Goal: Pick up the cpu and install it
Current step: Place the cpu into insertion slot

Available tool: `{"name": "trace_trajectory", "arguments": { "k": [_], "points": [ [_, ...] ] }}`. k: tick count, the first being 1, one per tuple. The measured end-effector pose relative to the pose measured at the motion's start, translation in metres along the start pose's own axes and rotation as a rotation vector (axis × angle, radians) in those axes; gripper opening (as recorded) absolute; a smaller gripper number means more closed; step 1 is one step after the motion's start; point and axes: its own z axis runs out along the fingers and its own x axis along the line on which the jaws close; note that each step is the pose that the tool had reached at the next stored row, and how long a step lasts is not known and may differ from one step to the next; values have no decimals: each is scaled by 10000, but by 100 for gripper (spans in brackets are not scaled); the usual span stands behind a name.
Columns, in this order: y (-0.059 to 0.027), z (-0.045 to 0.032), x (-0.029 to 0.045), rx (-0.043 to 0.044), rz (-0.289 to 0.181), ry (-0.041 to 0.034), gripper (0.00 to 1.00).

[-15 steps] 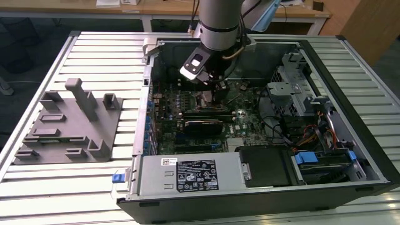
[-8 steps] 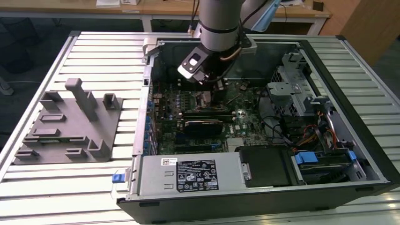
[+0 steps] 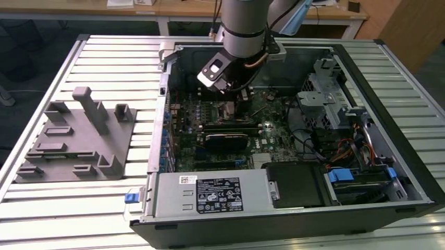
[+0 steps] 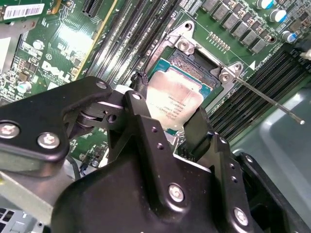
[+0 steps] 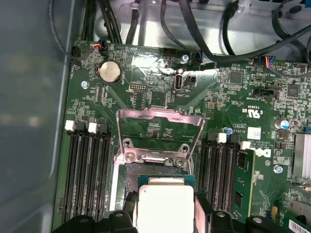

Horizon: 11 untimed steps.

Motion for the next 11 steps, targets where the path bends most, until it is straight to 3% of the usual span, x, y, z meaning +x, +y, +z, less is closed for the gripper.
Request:
{"name": "trace_trajectory", "arguments": {
  "k": [4,11],
  "points": [
    [4,20,-1,5,303,-11,55],
    [27,68,6,4,241,-11,55]
  ]
}}
